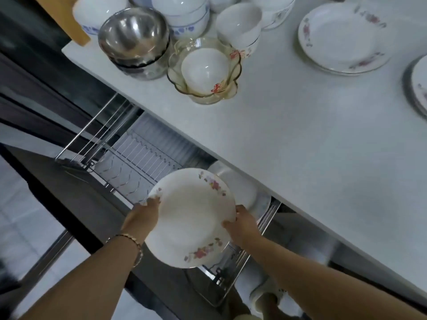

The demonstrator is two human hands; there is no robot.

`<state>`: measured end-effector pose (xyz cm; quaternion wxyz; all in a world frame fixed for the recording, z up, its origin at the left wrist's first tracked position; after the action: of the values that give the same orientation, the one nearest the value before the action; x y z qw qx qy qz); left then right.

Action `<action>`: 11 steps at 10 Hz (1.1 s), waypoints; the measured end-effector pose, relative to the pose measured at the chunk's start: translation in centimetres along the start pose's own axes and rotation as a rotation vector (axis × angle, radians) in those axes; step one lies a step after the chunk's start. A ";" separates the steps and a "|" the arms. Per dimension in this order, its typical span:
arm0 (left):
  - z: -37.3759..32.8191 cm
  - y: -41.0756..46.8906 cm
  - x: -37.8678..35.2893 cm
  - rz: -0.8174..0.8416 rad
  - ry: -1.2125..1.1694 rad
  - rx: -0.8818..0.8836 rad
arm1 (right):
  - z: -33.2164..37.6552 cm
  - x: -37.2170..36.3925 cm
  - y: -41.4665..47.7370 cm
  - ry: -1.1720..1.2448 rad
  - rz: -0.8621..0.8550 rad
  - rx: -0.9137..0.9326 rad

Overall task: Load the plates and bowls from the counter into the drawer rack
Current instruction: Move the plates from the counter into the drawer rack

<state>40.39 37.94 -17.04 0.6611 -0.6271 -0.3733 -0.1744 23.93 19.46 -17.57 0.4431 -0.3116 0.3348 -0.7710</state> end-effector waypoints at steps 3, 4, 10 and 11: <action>-6.4 6.2 -8.4 0.171 0.006 -0.040 | -5.2 1.8 7.2 -0.106 -0.262 -0.230; -8.2 6.8 -9.9 0.132 0.022 -0.109 | -5.8 2.1 7.9 -0.120 -0.285 -0.254; -11.8 0.1 -11.3 0.218 0.330 -0.233 | -4.9 4.1 4.0 -0.181 -0.070 -0.146; -12.4 -4.2 -10.1 0.283 0.380 -0.348 | -3.7 5.1 1.1 -0.336 0.056 -0.074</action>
<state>34.18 22.99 -20.52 0.6195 -0.7329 -0.1164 -0.2562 19.45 15.34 -19.71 0.5024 -0.4427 0.2929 -0.6825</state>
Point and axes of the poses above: each hand's wrist, its own y-axis towards the middle knuckle, its own x-axis out of the back of the hand, z = x × y, the point moved 4 cm from there along y, towards the middle knuckle, and after that the axes turned 10 degrees about y, right-handed, at the moved point
